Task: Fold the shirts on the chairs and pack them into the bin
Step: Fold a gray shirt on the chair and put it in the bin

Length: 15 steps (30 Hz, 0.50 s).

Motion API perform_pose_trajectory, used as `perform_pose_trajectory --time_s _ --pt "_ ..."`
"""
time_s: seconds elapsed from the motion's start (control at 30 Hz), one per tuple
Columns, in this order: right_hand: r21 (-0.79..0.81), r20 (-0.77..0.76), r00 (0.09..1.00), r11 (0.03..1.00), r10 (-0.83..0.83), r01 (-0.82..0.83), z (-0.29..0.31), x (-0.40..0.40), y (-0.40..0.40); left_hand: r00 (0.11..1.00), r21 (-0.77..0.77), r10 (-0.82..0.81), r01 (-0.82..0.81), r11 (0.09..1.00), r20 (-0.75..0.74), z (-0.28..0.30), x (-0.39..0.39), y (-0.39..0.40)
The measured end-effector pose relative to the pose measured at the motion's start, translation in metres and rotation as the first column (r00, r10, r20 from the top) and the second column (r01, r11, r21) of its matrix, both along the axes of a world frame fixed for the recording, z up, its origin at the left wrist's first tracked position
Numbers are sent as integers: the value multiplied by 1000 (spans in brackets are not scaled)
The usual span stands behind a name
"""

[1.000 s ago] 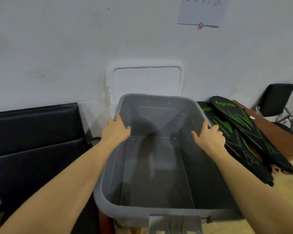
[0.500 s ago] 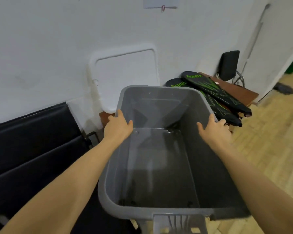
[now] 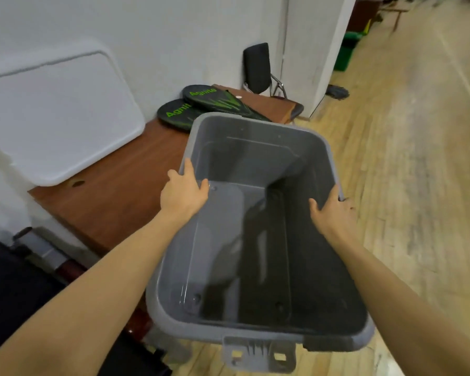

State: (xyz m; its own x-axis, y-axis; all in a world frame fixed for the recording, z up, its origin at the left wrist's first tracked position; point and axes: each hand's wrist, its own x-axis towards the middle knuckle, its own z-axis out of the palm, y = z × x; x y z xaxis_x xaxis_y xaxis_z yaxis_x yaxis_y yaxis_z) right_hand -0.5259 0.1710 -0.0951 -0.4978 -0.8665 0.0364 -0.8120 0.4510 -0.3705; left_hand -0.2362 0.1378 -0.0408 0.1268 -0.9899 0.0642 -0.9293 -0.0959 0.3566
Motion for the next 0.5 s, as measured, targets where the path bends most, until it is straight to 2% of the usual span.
perform_pose_trajectory --time_s 0.23,0.5 --pt "72 4 989 986 -149 148 -38 -93 35 988 79 -150 152 985 -38 -63 -98 0" --pt "199 -35 984 964 -173 177 -143 -117 38 971 269 -232 207 941 64 -185 -115 -1"
